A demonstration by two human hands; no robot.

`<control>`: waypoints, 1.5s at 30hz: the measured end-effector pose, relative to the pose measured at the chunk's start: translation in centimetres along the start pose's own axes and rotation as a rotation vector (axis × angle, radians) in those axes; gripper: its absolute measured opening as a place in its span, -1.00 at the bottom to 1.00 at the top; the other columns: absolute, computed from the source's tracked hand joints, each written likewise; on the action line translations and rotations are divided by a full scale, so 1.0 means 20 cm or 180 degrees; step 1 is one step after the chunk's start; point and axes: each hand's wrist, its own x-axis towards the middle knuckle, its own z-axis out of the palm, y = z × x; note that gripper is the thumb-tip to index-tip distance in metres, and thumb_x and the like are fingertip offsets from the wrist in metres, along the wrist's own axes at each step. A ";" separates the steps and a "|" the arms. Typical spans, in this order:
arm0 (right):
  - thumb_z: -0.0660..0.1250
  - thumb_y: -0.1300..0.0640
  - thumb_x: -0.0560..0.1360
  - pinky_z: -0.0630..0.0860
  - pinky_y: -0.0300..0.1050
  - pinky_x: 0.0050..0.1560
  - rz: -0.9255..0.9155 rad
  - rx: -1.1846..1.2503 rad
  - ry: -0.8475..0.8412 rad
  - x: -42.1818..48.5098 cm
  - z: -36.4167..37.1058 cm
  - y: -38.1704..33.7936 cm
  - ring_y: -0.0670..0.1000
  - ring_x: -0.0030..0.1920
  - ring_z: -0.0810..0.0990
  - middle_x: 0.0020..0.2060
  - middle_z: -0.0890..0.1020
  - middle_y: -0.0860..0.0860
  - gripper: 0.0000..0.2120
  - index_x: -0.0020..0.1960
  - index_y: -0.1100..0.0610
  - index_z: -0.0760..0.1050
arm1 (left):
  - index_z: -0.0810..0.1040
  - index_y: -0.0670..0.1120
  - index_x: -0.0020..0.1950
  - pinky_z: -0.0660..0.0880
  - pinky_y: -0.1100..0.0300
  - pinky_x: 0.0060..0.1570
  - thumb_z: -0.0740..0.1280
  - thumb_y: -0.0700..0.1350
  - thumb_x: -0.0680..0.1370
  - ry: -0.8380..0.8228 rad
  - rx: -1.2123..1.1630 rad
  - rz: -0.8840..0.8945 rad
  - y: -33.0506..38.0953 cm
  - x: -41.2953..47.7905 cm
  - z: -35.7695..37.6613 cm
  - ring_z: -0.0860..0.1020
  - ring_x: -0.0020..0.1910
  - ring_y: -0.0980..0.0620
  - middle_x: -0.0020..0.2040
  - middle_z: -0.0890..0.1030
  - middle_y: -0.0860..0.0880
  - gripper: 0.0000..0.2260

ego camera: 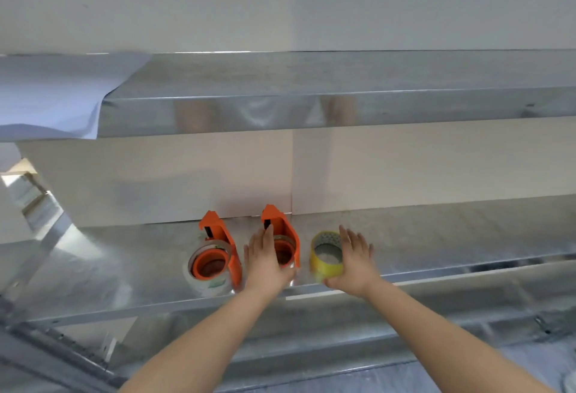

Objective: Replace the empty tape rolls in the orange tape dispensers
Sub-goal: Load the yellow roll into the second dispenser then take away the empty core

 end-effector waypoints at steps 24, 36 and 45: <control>0.58 0.12 0.20 0.44 -0.27 -0.06 -0.0419 0.1797 0.0904 -0.08 -0.03 -0.50 0.03 -0.08 0.58 -0.07 0.62 0.08 -0.69 -0.11 0.18 0.62 | 0.55 -0.15 0.14 0.52 0.17 -0.04 0.29 -0.03 0.55 -0.0724 -0.4979 -0.1885 -0.03 -0.07 -0.22 0.61 0.02 -0.01 -0.03 0.69 -0.10 -0.75; 0.49 0.19 0.34 0.25 -0.31 0.17 -0.0356 0.2433 0.0654 -0.15 -0.15 -0.59 -0.10 0.19 0.37 0.11 0.42 -0.01 -0.83 -0.10 0.22 0.60 | 0.45 -0.21 0.26 0.50 -0.10 0.17 0.14 -0.01 0.62 -0.0381 -0.4853 -0.1516 0.08 -0.04 -0.38 0.60 0.07 -0.18 0.12 0.61 -0.24 -0.66; 0.35 0.26 0.47 0.49 -0.15 -0.13 0.0099 0.4008 -0.0097 -0.12 -0.28 -0.50 -0.05 -0.24 0.54 -0.29 0.55 0.01 -0.87 -0.19 0.08 0.46 | 0.42 -0.21 0.25 0.53 -0.08 0.11 0.15 -0.01 0.61 0.0052 -0.4178 -0.1498 0.08 -0.02 -0.43 0.64 -0.14 -0.07 -0.10 0.67 -0.13 -0.67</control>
